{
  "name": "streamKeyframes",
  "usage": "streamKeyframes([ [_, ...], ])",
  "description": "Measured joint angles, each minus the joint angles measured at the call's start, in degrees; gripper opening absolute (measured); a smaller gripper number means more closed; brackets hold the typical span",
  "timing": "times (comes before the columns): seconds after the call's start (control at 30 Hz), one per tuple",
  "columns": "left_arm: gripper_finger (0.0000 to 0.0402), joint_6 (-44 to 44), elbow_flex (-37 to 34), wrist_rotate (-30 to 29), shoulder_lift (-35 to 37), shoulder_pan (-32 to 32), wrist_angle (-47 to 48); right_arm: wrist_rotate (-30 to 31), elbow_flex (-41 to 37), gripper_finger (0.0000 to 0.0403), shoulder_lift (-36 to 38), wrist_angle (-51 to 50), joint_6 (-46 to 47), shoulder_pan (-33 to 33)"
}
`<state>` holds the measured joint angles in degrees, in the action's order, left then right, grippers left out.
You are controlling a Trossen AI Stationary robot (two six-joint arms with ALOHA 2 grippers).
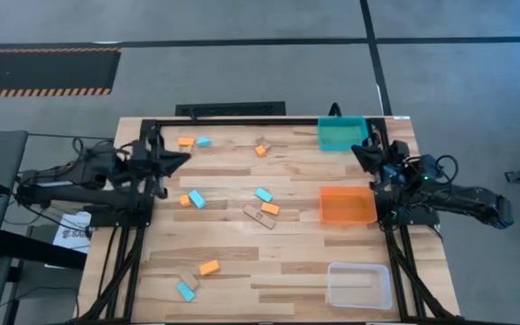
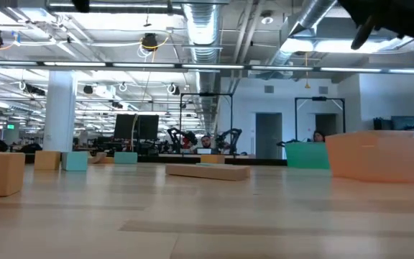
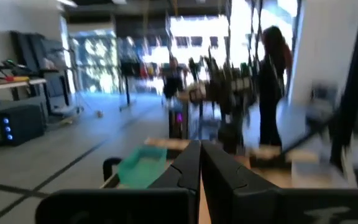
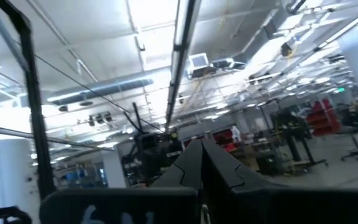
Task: Sort & place blocks by color
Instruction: Put the orange block into the orange bin
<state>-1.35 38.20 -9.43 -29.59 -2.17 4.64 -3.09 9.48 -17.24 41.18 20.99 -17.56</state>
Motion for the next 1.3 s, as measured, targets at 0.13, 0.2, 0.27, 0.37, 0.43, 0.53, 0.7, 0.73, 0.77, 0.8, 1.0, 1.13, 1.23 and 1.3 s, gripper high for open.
streamKeyframes([
  [0.13, 0.0, -5.0, 8.3, 1.9, -7.6, 0.0, 8.1, 0.0, 3.4, 0.0026, -3.6, 0.1, -2.1, 1.9],
  [0.2, 0.0, -7.2, 12.0, 2.8, -11.2, 0.0, 12.2, 0.0, 4.9, 0.0026, -5.6, -0.1, -2.9, 2.6],
  [0.27, 0.0, -8.4, 15.2, 3.8, -14.4, 0.0, 16.1, 0.0, 6.5, 0.0026, -7.9, 0.0, -2.0, 3.1],
  [0.37, 0.0, -9.4, 19.3, 4.9, -18.7, 0.0, 21.0, -0.8, 9.0, 0.0026, -11.7, -0.8, -1.1, 4.0],
  [0.43, 0.0, -9.5, 21.2, 5.6, -21.2, 0.0, 24.9, -2.0, 11.0, 0.0026, -14.8, -2.5, -1.1, 4.8],
  [0.53, 0.0, -10.1, 22.9, 6.9, -24.7, 0.0, 30.9, -3.1, 13.7, 0.0026, -20.0, -7.0, -1.1, 6.2],
  [0.7, 0.0, -7.2, 23.6, 15.6, -29.4, 0.4, 39.1, -3.1, 19.1, 0.0026, -30.3, -13.3, -1.2, 9.6],
  [0.73, 0.0, -6.0, 23.6, 17.4, -30.3, 0.8, 39.8, -3.2, 20.4, 0.0026, -32.2, -14.0, -1.6, 10.3],
  [0.77, 0.0, -4.6, 23.6, 18.6, -31.2, 1.5, 40.5, -3.3, 21.7, 0.0026, -34.0, -14.8, -2.2, 11.0],
  [0.8, 0.0, -2.8, 23.6, 19.2, -32.2, 2.4, 41.1, -3.3, 23.0, 0.0026, -35.5, -16.1, -3.3, 11.5],
  [1.0, 0.0, 9.0, 23.6, 19.5, -37.8, 10.9, 40.7, -3.4, 34.0, 0.0026, -43.6, -31.3, -6.4, 13.4],
  [1.13, 0.0, 21.5, 23.6, 18.1, -41.6, 17.4, 40.1, -3.1, 41.0, 0.003, -48.2, -44.0, -11.7, 14.0],
  [1.23, 0.0, 29.6, 23.6, 17.8, -44.1, 22.2, 38.3, -2.1, 44.3, 0.0047, -51.0, -49.3, -16.3, 16.0],
  [1.3, 0.0, 34.0, 23.6, 17.8, -45.8, 25.5, 37.3, -0.8, 45.6, 0.0062, -52.3, -51.4, -17.0, 17.5],
])
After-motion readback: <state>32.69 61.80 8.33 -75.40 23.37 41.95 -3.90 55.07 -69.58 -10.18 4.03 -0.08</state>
